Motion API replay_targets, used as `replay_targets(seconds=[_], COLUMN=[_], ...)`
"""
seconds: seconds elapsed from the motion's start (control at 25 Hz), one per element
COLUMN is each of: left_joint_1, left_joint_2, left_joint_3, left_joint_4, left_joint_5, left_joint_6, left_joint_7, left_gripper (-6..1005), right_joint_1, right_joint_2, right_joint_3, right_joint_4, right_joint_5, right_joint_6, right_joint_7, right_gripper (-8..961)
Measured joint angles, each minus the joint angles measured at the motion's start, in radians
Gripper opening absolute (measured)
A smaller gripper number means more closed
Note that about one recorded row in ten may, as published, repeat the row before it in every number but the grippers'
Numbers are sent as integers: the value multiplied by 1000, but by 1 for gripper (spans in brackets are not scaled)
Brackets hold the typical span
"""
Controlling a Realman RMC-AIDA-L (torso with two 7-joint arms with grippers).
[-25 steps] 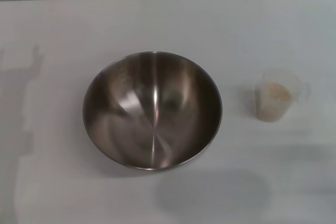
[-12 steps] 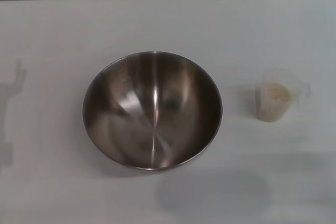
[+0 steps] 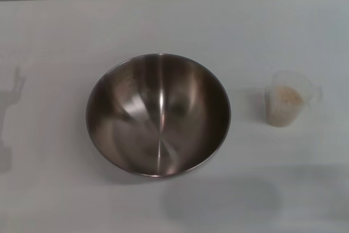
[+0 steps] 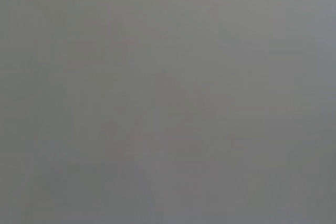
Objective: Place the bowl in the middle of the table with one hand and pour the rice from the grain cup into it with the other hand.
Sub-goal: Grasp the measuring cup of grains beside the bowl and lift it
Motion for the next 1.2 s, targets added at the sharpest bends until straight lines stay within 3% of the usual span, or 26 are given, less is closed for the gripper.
replay_targets(seconds=[0.28,0.52,0.96,1.2], left_joint_1=[1,-3,-13,-9], left_joint_2=[-2,-2,-2,-2], left_joint_3=[-3,-2,1,1], left_joint_4=[1,1,1,-5], left_joint_5=[-1,-2,-2,-2], left_joint_6=[-42,-50,-83,-83], left_joint_7=[0,0,1,1], left_gripper=[833,833,833,833], right_joint_1=[-7,-5,75,79], right_joint_2=[2,2,0,0], right_joint_3=[-61,-50,-51,-57], right_joint_4=[7,8,35,43], right_joint_5=[4,7,11,5], right_joint_6=[83,141,361,387], right_joint_7=[-99,-99,-91,-91], right_gripper=[802,802,801,801])
